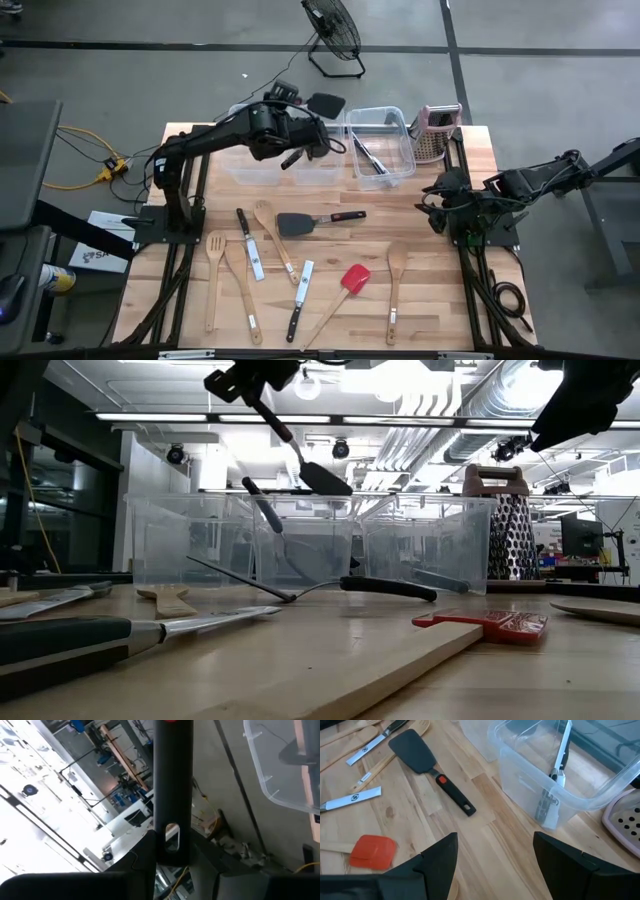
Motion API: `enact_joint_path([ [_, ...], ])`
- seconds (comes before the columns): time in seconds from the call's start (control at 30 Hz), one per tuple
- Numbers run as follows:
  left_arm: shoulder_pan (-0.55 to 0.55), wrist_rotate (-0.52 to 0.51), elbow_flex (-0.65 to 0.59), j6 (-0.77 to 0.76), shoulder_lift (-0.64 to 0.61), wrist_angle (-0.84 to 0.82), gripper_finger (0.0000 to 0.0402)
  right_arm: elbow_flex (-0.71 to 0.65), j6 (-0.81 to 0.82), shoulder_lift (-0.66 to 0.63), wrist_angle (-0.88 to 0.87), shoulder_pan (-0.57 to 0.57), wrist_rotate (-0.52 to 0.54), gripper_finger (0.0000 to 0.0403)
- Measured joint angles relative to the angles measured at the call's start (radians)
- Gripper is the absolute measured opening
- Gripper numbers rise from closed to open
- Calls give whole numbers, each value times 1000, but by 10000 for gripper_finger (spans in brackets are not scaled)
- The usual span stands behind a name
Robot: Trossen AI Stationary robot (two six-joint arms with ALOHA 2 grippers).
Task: Pick & Place Kitchen Items
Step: Put the black spatula into the transparent middle bin
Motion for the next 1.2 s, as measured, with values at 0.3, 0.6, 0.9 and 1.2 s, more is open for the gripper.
enact_joint_path([
  [0.3, 45, 45, -52, 33, 0, -1, 81, 0, -2, 0, -8, 0, 26, 251],
  [0.6, 43, 89, -135, -9, 0, -1, 81, 0, -28, 0, -8, 0, 56, 251],
  [0.9, 43, 289, -150, -246, 1, -2, 81, 0, -38, 0, -8, 0, 56, 251],
  [1.2, 44, 446, -150, -406, 12, -4, 80, 0, -51, 0, -8, 0, 56, 251],
])
